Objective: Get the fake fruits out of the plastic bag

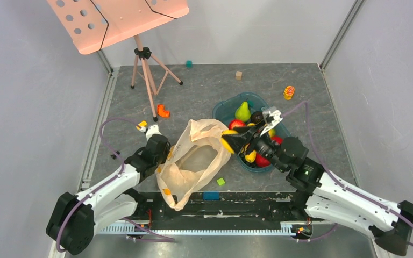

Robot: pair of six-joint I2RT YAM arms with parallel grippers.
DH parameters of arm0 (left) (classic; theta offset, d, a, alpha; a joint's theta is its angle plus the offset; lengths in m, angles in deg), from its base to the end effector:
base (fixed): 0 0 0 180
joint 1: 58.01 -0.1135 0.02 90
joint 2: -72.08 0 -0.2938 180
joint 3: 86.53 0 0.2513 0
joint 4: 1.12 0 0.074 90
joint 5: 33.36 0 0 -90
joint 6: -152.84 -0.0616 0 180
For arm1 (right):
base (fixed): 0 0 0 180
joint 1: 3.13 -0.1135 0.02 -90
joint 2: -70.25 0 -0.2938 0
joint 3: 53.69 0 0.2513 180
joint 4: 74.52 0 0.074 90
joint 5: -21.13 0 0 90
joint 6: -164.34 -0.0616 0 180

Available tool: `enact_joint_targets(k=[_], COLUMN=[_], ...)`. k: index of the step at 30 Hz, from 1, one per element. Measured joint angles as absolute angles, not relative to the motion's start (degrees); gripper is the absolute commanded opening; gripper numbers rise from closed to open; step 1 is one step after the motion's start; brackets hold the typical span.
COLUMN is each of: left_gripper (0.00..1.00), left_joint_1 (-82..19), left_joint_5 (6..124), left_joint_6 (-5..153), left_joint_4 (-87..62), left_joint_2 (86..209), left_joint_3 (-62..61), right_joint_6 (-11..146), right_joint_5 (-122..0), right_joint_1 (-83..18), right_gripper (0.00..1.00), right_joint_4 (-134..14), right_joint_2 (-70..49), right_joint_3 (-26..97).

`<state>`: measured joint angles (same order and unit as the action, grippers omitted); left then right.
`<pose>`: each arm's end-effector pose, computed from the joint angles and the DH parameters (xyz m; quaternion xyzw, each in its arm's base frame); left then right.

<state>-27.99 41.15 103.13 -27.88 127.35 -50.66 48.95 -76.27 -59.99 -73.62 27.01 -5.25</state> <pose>0.1658 -0.0768 0.1753 -0.1324 0.9111 -0.1108 0.3744 0.1110 0.1555 0.3477 -0.1385 0.6661 0.4481 0.5800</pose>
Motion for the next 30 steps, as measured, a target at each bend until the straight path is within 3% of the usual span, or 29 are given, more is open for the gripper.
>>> enact_joint_targets(k=[7, 16, 24, 30], left_gripper=[0.02, 0.02, 0.02, 0.02], left_joint_1=[-28.0, -28.0, -28.0, -28.0], left_joint_5=[36.2, 36.1, 37.5, 39.4], left_joint_6=[104.2, 104.3, 104.2, 104.2], left_joint_4=[-32.8, -33.1, -32.6, -30.7], left_joint_2=[125.2, 120.6, 119.7, 117.5], left_joint_3=[-49.6, -49.6, -49.6, -50.3], right_joint_6=[50.3, 53.6, 55.4, 56.2], right_joint_5=[-84.6, -92.4, -92.9, -91.2], right_joint_1=[-48.8, -40.3, -35.1, -32.8], right_gripper=[0.44, 0.46, 0.46, 0.52], right_joint_4=[-58.9, -46.5, -45.9, -47.8], right_joint_2=[27.3, 18.3, 13.3, 10.7], right_joint_3=[1.6, 4.0, -2.0, -4.2])
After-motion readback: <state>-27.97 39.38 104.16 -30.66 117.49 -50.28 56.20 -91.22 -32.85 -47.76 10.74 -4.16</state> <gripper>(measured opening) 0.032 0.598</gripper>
